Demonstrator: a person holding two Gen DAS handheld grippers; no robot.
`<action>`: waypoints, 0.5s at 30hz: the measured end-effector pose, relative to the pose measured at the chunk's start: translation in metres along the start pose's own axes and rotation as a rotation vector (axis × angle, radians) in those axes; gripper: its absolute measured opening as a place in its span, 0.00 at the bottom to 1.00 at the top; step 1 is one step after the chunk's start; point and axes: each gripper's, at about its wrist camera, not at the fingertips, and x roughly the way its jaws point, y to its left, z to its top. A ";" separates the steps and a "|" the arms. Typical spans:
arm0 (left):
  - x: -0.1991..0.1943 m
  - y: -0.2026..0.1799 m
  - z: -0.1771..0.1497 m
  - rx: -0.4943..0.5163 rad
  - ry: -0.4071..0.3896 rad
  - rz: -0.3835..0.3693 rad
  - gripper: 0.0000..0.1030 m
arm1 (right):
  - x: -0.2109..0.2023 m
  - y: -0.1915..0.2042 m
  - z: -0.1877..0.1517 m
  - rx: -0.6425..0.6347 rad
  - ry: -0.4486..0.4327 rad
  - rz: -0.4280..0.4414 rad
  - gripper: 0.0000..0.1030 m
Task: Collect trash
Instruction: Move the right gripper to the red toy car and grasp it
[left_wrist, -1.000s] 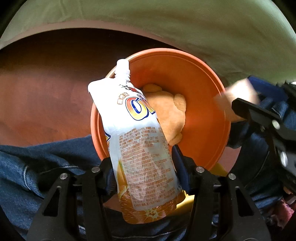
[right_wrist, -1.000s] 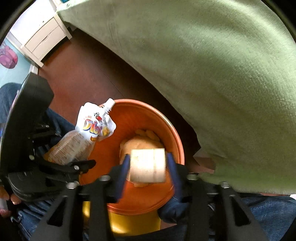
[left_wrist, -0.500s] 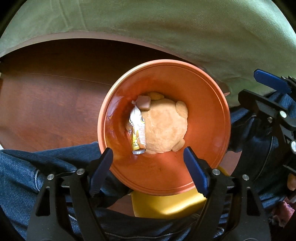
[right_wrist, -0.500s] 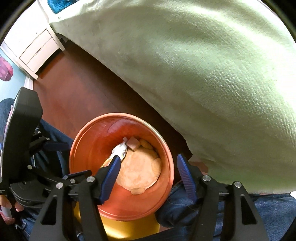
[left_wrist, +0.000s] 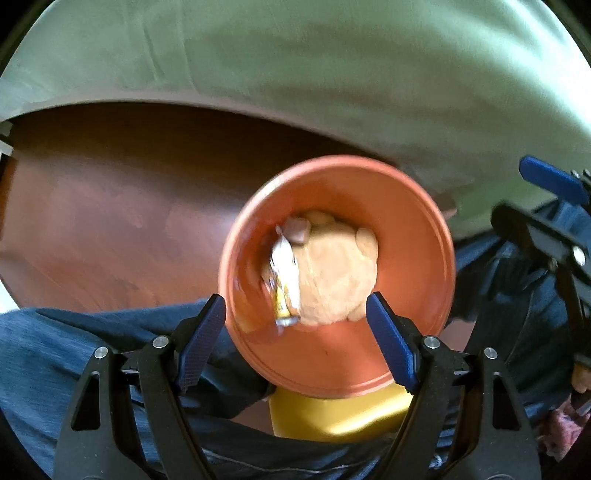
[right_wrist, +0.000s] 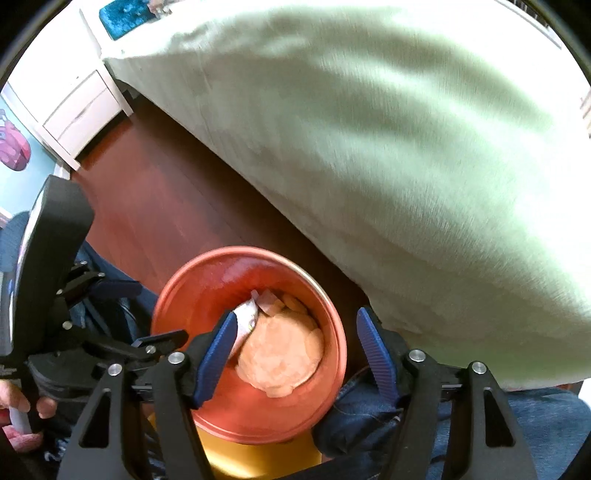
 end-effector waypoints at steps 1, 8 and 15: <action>-0.007 0.001 0.002 0.000 -0.023 0.007 0.74 | -0.011 0.002 0.005 -0.008 -0.028 0.005 0.66; -0.083 0.022 0.033 -0.034 -0.283 0.076 0.75 | -0.080 -0.009 0.073 -0.020 -0.279 0.000 0.76; -0.130 0.044 0.067 -0.108 -0.438 0.084 0.80 | -0.087 -0.038 0.182 0.003 -0.424 -0.096 0.83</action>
